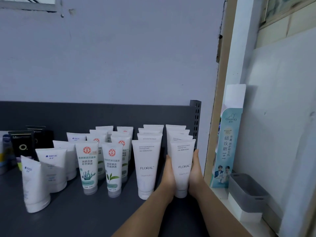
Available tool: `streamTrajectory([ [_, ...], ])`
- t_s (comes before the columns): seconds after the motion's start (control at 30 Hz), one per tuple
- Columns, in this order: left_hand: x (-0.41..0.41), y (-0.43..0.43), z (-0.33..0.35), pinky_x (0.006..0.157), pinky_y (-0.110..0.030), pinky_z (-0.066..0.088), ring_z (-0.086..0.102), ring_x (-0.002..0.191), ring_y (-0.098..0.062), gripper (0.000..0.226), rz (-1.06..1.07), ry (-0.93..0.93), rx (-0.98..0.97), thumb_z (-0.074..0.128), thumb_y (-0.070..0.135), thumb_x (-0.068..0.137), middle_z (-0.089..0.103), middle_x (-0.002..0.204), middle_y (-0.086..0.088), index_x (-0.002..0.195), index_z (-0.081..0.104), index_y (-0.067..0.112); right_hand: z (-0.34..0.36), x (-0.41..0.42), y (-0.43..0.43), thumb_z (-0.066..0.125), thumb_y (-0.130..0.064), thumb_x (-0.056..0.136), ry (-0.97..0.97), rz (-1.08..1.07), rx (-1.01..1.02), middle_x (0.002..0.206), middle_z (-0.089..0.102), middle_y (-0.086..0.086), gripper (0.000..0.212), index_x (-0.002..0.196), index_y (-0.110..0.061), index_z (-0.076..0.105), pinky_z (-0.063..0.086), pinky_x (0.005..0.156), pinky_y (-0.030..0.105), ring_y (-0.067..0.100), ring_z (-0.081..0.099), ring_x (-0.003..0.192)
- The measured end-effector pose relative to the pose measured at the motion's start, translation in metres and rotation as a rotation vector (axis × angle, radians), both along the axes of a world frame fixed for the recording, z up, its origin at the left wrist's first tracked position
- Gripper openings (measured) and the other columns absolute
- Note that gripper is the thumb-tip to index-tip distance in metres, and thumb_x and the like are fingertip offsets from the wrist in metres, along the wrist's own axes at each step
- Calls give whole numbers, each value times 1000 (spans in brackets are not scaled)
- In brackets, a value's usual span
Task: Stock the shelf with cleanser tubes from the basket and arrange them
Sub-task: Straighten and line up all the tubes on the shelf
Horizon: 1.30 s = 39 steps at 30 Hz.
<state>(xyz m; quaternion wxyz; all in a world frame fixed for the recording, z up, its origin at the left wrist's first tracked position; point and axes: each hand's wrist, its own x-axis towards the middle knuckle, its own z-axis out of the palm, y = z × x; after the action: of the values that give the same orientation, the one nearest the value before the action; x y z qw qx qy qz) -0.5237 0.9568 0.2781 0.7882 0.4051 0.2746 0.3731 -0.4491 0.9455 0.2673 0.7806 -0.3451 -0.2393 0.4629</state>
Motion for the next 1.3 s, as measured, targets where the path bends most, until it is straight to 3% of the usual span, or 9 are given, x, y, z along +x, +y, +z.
streamTrajectory([
  [0.1,0,5,-9,113,-44,34,43,136,-29,63,-18,63,51,20,50,103,42,150,-13,144,41,6,-3,3,2,32,-64,92,-11,32,31,82,71,0,63,77,-23,78,53,72,27,15,68,72],
  [0.23,7,-1,-1,113,-45,34,70,92,-16,48,25,-325,-171,37,31,102,75,100,-1,80,76,13,-4,3,5,31,-69,89,-35,37,9,88,73,4,67,83,-21,78,54,73,29,18,69,77],
  [0.33,11,-1,-2,110,-45,37,62,101,-18,34,72,-429,-221,43,29,100,71,88,11,106,74,17,-7,2,6,39,-70,81,-32,37,43,88,68,3,62,86,-21,75,54,69,25,17,67,74],
  [0.43,8,4,-4,99,-36,48,67,104,-22,32,130,-175,-76,51,34,97,73,79,5,83,72,15,-8,1,6,38,-69,84,-24,53,65,92,70,4,61,96,-19,72,55,73,27,18,70,76],
  [0.67,-10,-3,-14,107,-35,41,61,110,-12,48,223,210,131,31,52,99,70,113,7,115,69,26,4,-13,-19,44,-94,56,-468,-291,-80,120,66,10,99,112,-14,63,43,105,44,25,61,114],
  [0.93,-58,-25,5,83,-9,41,54,82,5,38,28,379,399,28,41,103,59,85,18,81,57,31,28,-45,-53,34,-50,93,-1139,-956,-18,159,19,5,68,150,-12,25,6,113,18,10,13,145],
  [1.1,-101,-33,3,82,-33,54,63,83,-10,35,133,613,862,44,45,79,69,85,9,90,67,21,38,-97,-67,35,-52,92,-1207,-748,176,150,28,-15,60,145,-25,28,18,113,15,0,23,140],
  [1.2,-134,-31,2,61,-20,45,51,68,-6,14,455,544,1094,57,36,85,55,73,9,80,50,24,28,-117,-68,45,-45,93,-1198,-617,205,126,48,-23,39,129,-30,42,36,104,15,-4,44,122],
  [1.3,-149,-19,-3,83,-13,42,48,102,-7,40,556,618,1051,66,31,85,47,111,8,115,43,20,12,-128,-54,48,-36,97,-1103,-541,65,131,49,-9,40,133,-19,44,37,110,33,6,44,126],
])
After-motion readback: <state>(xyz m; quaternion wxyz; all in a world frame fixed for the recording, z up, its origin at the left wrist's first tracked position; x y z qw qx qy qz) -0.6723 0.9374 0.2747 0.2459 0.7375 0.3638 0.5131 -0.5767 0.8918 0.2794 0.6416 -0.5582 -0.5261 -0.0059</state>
